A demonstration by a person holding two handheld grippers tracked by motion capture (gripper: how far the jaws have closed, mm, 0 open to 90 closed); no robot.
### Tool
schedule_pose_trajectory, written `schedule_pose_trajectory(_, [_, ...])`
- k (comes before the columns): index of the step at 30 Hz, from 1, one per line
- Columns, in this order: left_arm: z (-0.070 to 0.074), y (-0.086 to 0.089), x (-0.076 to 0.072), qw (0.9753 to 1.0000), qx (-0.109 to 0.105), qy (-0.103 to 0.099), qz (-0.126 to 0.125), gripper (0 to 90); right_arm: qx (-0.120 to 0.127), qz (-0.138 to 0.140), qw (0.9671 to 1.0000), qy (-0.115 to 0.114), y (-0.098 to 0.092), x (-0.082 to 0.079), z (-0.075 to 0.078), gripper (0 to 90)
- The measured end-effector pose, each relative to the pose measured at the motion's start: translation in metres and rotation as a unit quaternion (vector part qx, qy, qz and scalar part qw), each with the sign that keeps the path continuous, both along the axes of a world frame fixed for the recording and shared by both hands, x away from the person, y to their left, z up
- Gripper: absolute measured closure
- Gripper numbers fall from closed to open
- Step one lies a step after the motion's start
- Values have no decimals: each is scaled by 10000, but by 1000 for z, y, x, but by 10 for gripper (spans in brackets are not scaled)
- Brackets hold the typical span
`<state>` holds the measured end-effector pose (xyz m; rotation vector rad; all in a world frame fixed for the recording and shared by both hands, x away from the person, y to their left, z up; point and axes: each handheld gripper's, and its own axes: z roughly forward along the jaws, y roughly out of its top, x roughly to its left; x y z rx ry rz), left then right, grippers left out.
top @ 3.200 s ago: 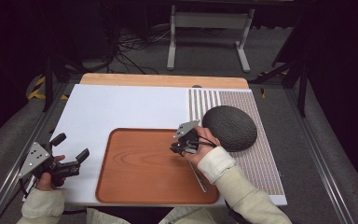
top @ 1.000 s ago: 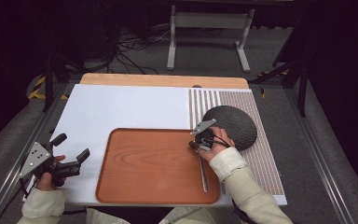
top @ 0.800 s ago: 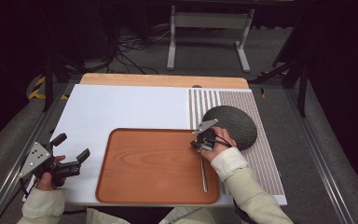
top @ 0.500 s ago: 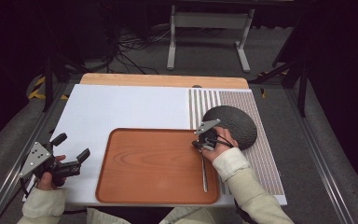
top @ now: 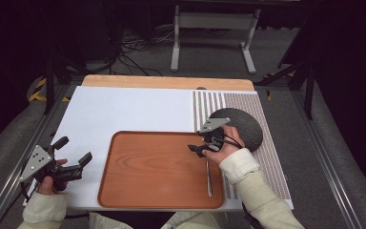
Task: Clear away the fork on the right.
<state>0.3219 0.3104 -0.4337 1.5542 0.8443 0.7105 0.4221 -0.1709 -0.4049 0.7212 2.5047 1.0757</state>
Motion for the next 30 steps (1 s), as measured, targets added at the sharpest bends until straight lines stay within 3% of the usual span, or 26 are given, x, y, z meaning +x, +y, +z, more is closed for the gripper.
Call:
schedule_pose_trajectory(3, [0, 0, 0, 10000, 20, 18, -24, 0, 234, 68, 9994, -229, 1, -2, 9, 207])
schedule_pose_trajectory(9, [0, 0, 0, 10000, 19, 1, 2, 0, 285, 144, 9980, -546, 0, -5, 21, 153])
schedule_pose_trajectory(19, [0, 0, 0, 10000, 33, 7, -19, 0, 576, 160, 9946, -852, -13, -16, 39, 154])
schedule_pose_trajectory(30, [0, -2, 1, 10000, 41, 8, -14, 0, 849, 2, 9908, -1050, -46, -33, 50, 136])
